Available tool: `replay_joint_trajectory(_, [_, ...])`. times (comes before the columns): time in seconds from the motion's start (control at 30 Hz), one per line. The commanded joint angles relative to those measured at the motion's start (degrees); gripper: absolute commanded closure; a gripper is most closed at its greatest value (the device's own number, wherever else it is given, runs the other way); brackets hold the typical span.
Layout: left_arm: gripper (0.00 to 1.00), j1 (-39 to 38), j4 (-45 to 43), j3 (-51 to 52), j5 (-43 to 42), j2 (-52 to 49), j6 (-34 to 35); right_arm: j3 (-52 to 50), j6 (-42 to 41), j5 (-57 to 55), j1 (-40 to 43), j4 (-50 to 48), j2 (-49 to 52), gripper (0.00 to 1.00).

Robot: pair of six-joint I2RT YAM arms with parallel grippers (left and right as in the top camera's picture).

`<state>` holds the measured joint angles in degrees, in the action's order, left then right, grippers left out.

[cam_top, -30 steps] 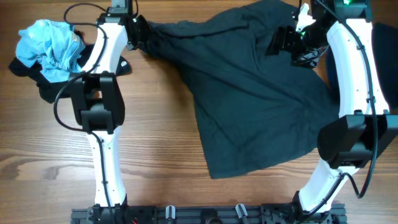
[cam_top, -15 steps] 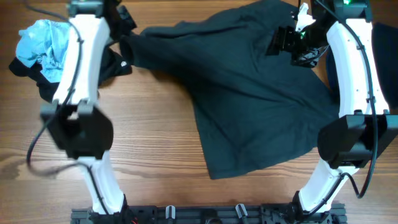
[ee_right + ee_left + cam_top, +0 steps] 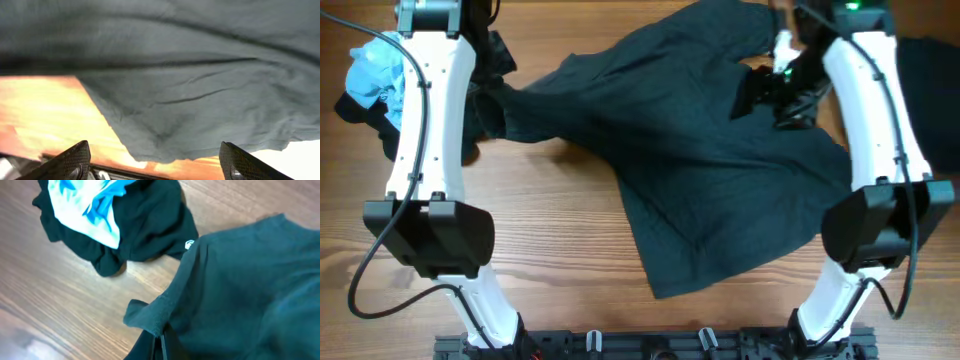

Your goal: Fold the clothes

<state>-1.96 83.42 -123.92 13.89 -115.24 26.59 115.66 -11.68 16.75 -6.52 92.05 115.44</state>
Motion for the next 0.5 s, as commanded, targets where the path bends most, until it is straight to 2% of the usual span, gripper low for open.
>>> replay_joint_trajectory(0.0, [0.96,2.32,-1.27,-0.07,-3.17,0.28,-0.66,-2.73,-4.07,-2.27,-8.37,0.11,-4.04,0.21])
replay_joint_trajectory(0.17, [0.96,5.29,-2.05,-0.07,-5.99,0.28,-0.7,-8.68,-11.74,-8.85,-19.67,0.04,-15.1,0.18])
replay_joint_trajectory(0.3, [0.96,6.29,-4.44,-0.07,-5.97,0.28,-0.92,-23.98,-19.37,-8.52,-29.35,-4.09,-21.59,0.17])
replay_joint_trajectory(0.47, [0.96,6.36,-7.48,-0.07,-5.99,0.28,-0.9,-38.12,-23.69,-5.22,-40.46,-14.01,-22.67,0.18])
